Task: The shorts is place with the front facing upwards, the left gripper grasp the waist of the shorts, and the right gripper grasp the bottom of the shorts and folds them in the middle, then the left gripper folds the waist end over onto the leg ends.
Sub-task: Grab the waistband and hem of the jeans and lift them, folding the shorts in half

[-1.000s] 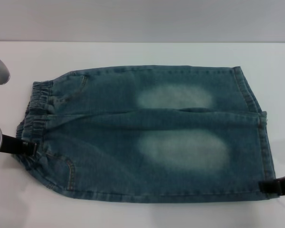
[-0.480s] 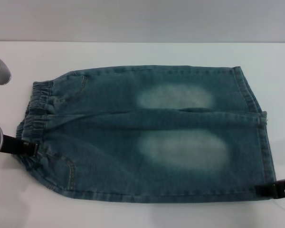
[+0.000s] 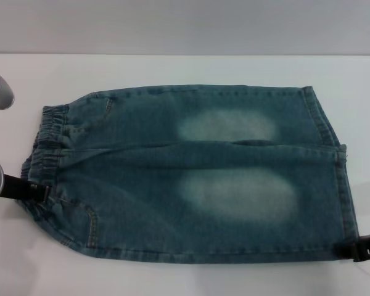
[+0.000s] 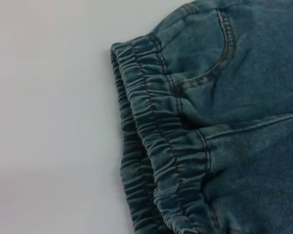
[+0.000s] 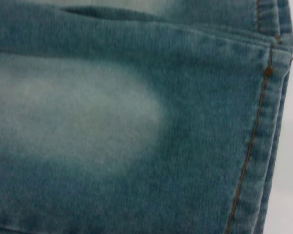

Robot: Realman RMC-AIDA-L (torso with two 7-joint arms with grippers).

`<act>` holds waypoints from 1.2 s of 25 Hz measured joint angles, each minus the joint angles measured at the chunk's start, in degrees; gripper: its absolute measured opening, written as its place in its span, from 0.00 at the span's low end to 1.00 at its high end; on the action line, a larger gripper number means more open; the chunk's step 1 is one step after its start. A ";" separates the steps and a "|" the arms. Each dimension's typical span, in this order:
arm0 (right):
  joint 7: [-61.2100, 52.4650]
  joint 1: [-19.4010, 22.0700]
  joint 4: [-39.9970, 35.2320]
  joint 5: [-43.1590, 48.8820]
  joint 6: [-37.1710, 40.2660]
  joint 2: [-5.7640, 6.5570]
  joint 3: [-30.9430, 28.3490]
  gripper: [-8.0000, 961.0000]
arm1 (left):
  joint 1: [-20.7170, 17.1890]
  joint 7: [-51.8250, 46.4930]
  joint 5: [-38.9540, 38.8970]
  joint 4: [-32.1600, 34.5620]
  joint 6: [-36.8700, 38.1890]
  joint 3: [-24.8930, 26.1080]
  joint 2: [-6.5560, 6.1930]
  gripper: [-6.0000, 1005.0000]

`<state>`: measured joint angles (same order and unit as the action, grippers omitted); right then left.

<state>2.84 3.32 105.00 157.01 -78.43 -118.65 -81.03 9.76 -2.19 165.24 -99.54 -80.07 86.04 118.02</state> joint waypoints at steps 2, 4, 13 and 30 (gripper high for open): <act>0.17 -0.15 -0.13 0.02 -0.23 -0.06 -0.09 0.57 | 0.00 0.00 0.00 -0.02 0.00 0.00 -0.03 0.07; 0.18 -0.17 -0.09 0.02 -0.25 -0.05 -0.09 0.48 | 0.00 0.00 0.01 -0.03 0.00 0.00 -0.06 0.07; 0.25 -0.28 0.03 0.02 -0.31 0.00 0.01 0.10 | 0.00 0.00 0.00 -0.04 0.00 0.01 -0.08 0.07; 1.88 -1.05 7.22 -0.17 3.88 0.01 -1.12 0.01 | -1.16 -0.33 0.09 -0.99 2.41 0.52 -0.07 0.07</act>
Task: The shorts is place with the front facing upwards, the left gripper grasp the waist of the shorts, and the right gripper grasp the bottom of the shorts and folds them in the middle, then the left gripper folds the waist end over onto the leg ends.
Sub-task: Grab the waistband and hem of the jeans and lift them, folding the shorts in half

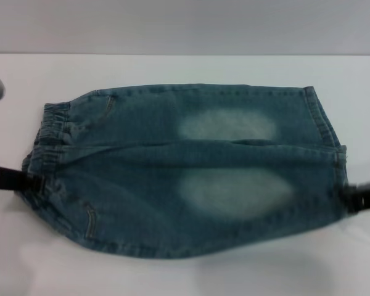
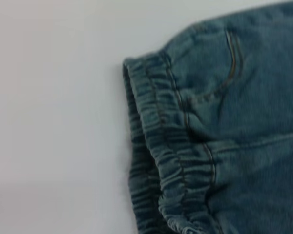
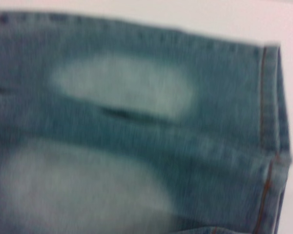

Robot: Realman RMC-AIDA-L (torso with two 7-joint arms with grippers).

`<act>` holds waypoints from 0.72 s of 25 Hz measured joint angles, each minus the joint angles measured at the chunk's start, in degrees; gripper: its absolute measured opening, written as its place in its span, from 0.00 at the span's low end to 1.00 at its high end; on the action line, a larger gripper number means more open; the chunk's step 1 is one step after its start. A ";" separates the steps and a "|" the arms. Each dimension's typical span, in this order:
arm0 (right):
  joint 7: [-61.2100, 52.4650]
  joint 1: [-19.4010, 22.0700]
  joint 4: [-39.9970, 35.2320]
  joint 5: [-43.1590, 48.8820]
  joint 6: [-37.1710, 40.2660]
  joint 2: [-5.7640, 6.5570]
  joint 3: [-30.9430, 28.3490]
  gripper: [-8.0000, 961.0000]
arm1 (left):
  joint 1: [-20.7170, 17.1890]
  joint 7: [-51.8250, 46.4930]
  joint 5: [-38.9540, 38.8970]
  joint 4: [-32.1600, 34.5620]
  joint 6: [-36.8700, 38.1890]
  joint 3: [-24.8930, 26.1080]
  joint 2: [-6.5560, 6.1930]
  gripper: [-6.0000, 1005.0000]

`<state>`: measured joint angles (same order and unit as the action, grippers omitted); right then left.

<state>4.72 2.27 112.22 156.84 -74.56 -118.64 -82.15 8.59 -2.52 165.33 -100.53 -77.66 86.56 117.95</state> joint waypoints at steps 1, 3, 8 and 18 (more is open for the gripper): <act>0.00 -0.24 0.50 0.02 0.67 -0.01 -0.37 0.01 | -0.32 -0.08 -0.04 -0.46 1.15 0.32 0.00 0.07; 0.01 -0.60 1.16 0.05 1.92 -0.01 -1.04 0.01 | -0.32 -0.08 -0.04 -0.46 1.15 0.32 0.00 0.07; 0.25 -0.77 1.94 0.20 5.94 -0.01 -2.53 0.01 | -0.95 -0.18 -0.25 -1.68 6.19 1.35 0.00 0.07; 1.34 0.88 3.24 1.54 14.52 -0.12 -3.16 0.01 | -1.88 -0.26 -0.42 -3.88 13.14 2.36 0.00 0.07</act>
<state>6.05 3.15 115.46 158.38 -60.04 -118.75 -85.31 6.71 -2.78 164.90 -104.42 -64.52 88.92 117.95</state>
